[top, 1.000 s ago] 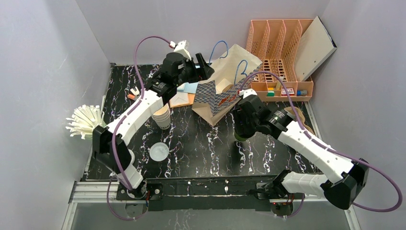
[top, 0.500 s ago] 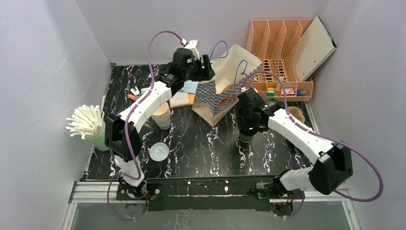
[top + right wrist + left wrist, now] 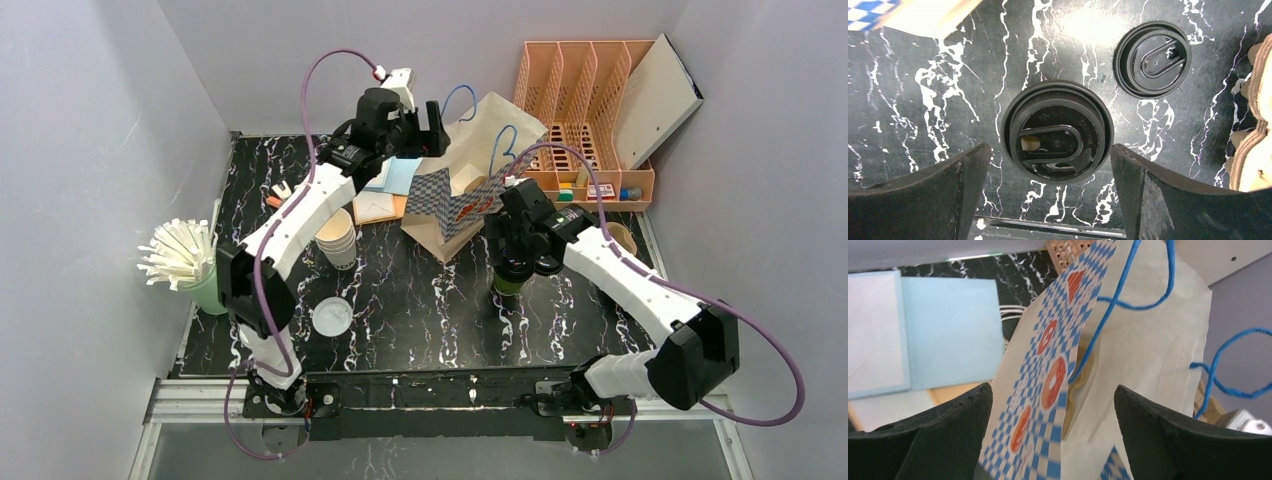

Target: Pack the takeout coffee

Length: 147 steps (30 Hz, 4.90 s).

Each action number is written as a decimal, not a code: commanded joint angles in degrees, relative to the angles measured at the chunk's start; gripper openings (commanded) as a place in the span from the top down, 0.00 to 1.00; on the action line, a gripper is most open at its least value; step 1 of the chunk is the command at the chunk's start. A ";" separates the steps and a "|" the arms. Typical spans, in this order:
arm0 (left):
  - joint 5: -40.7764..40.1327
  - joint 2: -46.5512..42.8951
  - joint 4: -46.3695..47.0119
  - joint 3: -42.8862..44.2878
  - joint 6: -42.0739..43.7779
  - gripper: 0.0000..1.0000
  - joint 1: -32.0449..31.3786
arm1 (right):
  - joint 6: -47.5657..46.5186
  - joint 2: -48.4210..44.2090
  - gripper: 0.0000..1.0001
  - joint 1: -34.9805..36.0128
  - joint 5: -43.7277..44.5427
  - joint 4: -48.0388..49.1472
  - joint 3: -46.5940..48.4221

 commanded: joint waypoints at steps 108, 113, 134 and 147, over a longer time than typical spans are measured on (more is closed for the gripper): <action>30.66 -38.60 14.37 -69.77 -31.71 0.55 47.18 | -42.87 49.27 0.99 27.21 -27.93 21.50 58.16; 29.38 -37.29 14.32 -71.39 -31.74 0.57 46.96 | -41.98 48.10 0.99 27.18 -25.68 24.15 57.55; 24.50 -39.05 12.03 -70.14 -28.92 0.58 44.72 | -44.42 40.85 0.99 28.02 -13.89 34.28 54.33; 21.85 -41.04 7.19 -64.60 -25.36 0.56 44.63 | -49.52 35.29 0.99 29.11 -8.20 34.05 57.42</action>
